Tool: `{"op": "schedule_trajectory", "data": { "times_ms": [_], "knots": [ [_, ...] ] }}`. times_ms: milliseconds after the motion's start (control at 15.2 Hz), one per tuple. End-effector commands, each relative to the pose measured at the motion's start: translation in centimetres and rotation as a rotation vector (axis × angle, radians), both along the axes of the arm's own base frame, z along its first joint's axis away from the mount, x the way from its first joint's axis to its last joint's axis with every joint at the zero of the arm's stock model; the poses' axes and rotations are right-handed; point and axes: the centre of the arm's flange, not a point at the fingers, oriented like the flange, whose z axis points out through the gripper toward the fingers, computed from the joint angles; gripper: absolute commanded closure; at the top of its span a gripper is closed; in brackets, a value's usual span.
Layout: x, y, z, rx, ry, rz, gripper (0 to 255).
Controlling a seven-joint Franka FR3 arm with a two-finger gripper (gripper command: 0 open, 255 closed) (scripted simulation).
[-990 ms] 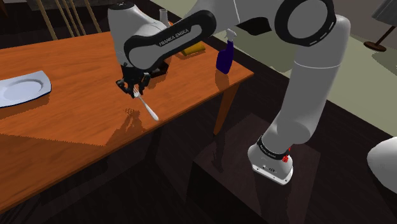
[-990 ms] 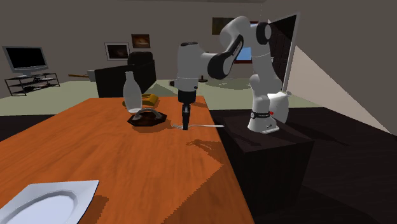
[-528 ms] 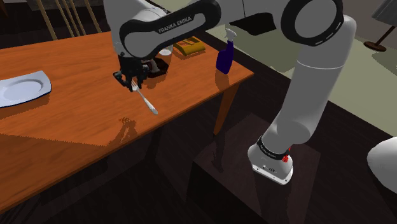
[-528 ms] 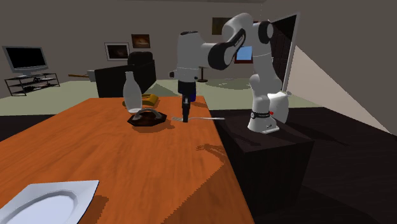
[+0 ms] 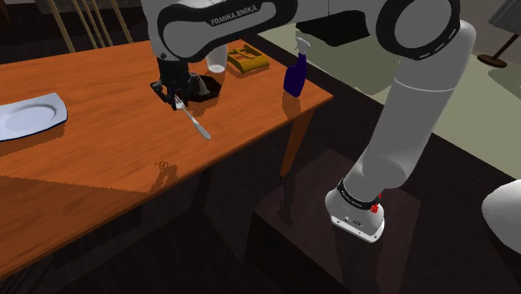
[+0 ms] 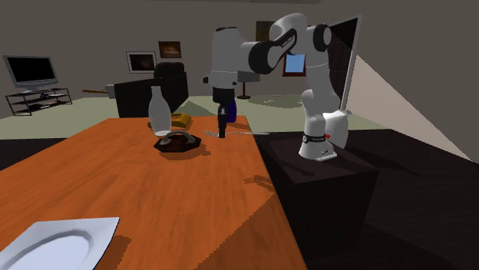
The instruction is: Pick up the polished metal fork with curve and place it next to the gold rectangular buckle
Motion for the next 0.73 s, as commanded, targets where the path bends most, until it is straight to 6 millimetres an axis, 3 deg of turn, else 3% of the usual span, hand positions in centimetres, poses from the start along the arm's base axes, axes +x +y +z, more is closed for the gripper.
{"op": "schedule_trajectory", "data": {
  "times_ms": [0, 660],
  "knots": [
    [0.3, -2.3, 0.2, 0.000, 0.000, 0.000, 255],
    [1.8, -15.4, 0.2, 0.000, 0.000, 0.000, 255]
  ]
}}
